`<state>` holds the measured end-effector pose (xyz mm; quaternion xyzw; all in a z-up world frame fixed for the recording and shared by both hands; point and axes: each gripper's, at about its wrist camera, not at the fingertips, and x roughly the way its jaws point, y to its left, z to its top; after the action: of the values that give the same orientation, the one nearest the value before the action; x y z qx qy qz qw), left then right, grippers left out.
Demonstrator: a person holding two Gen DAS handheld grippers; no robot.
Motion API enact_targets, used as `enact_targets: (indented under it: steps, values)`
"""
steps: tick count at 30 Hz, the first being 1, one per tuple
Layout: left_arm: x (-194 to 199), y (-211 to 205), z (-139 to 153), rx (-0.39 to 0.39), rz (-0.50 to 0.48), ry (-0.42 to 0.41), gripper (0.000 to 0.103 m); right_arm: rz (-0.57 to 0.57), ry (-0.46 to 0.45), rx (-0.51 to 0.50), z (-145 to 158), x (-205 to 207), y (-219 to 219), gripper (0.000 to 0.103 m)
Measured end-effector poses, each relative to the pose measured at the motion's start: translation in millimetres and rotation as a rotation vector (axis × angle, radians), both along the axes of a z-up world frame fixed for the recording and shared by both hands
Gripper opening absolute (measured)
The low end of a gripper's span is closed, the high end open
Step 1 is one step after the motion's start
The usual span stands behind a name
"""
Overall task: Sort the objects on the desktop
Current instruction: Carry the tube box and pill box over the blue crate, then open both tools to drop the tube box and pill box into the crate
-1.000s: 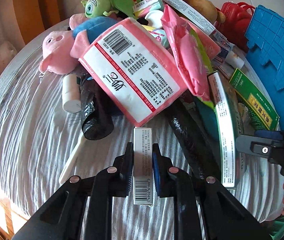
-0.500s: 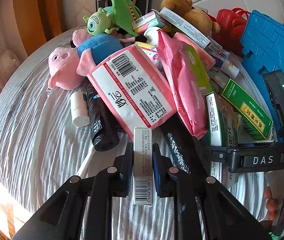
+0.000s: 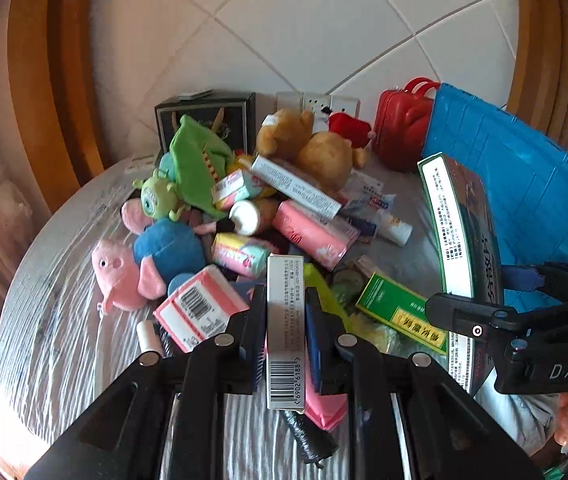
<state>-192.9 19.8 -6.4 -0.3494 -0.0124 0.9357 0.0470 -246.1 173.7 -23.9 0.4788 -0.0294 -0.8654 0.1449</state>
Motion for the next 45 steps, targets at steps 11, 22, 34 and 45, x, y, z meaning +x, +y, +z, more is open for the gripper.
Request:
enact_targets:
  steps: [11, 22, 34, 45]
  values:
    - [-12.8, 135.4, 123.8, -0.021, -0.244, 0.208, 0.017, -0.2, 0.337, 0.052, 170.2, 48.0, 108.3, 0.088]
    - [-21.1, 299.2, 166.1, -0.076, -0.446, 0.156, 0.017, -0.403, 0.338, 0.259, 222.6, 83.6, 279.3, 0.088]
    - [-100.2, 421.4, 130.0, -0.081, -0.485, -0.245, 0.017, -0.412, 0.094, 0.365, 157.5, 45.8, 423.6, 0.088]
    - [-153.6, 445.9, 54.0, -0.148, -0.363, -0.468, 0.017, -0.351, -0.09, 0.398, 91.6, -21.6, 454.0, 0.088]
